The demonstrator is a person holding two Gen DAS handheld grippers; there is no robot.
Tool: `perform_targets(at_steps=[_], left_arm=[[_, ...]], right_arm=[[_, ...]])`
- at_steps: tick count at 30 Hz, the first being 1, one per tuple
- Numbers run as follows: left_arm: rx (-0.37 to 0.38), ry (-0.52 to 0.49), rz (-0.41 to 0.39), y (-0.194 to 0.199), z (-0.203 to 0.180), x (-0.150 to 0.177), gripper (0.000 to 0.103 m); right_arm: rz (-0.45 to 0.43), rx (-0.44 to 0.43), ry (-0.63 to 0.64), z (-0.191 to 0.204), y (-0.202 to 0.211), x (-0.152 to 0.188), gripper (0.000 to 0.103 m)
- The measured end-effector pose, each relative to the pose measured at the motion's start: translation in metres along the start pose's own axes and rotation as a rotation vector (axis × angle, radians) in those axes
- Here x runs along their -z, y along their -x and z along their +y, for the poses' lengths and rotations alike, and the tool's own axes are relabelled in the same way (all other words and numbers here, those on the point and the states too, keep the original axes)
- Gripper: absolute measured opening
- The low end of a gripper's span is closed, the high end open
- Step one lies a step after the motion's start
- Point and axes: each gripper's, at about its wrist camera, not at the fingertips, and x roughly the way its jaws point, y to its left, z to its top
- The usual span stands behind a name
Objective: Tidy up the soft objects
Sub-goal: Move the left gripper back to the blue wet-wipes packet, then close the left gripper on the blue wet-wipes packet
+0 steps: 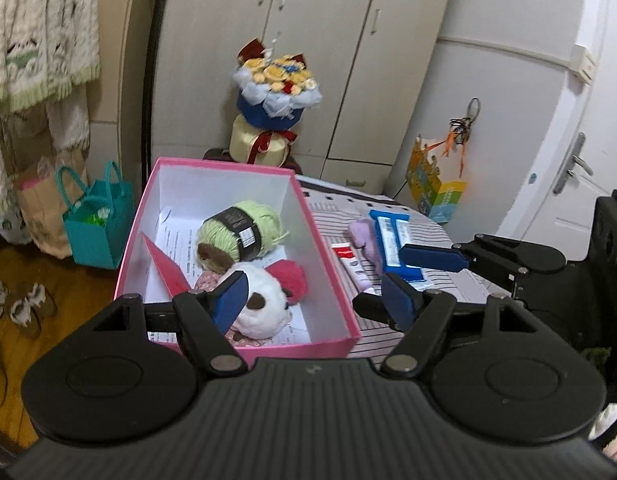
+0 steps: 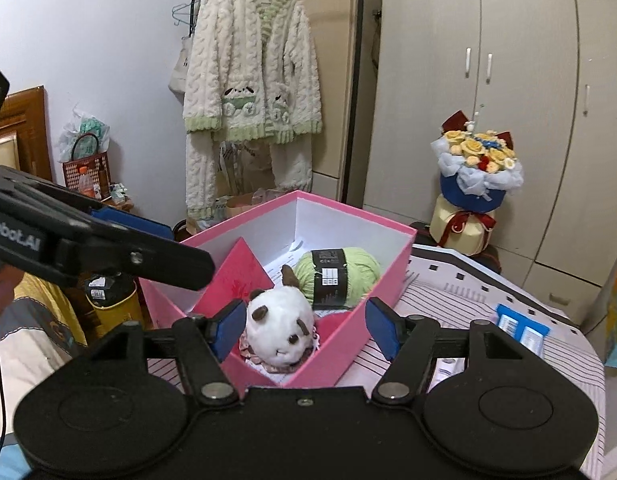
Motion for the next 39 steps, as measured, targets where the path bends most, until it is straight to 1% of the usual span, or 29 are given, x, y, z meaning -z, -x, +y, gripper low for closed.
perform_targets(at_steps=[4,10,14,16,21,23,26,28,29,33,34,35,37,39], left_arm=[[0.014,-0.036,-0.013,0.012,-0.016,0.003,0.073],[0.044,-0.094,-0.001,0.025,-0.042,0.01,0.073],[0.056,-0.138,-0.008,0.03,-0.062,0.012,0.073],[0.07,-0.151,-0.014,0.029,-0.071,0.012,0.076],[0.097,-0.184,-0.018,0.015,-0.093,0.012,0.078],[0.125,-0.187,-0.018,0.005,-0.101,0.011,0.078],[0.189,-0.167,-0.034,-0.009,-0.111,0.007,0.081],[0.237,-0.16,-0.048,-0.02,-0.12,0.004,0.081],[0.249,-0.161,-0.053,-0.026,-0.125,0.004,0.081],[0.26,-0.176,-0.075,-0.054,-0.14,0.004,0.081],[0.261,-0.165,-0.086,-0.061,-0.141,0.005,0.081],[0.265,-0.144,-0.107,-0.067,-0.141,0.006,0.081],[0.264,-0.132,-0.149,-0.08,-0.14,0.007,0.081],[0.259,-0.125,-0.165,-0.094,-0.139,0.007,0.081]], right_arm=[[-0.02,-0.014,-0.021,-0.009,0.024,0.006,0.073],[-0.038,-0.033,-0.065,-0.029,0.061,0.02,0.074],[-0.06,0.005,-0.076,-0.043,0.082,0.03,0.076],[-0.073,0.026,-0.085,-0.052,0.092,0.037,0.076],[-0.106,0.061,-0.107,-0.077,0.107,0.052,0.076],[-0.105,0.083,-0.123,-0.086,0.107,0.058,0.076],[-0.095,0.141,-0.136,-0.099,0.1,0.068,0.076],[-0.095,0.163,-0.144,-0.107,0.094,0.073,0.076],[-0.096,0.166,-0.149,-0.111,0.091,0.075,0.076],[-0.107,0.159,-0.138,-0.124,0.078,0.085,0.076],[-0.105,0.16,-0.126,-0.127,0.072,0.088,0.076],[-0.103,0.162,-0.118,-0.129,0.068,0.09,0.076],[-0.099,0.162,-0.108,-0.135,0.058,0.094,0.076],[-0.097,0.157,-0.111,-0.143,0.046,0.097,0.076]])
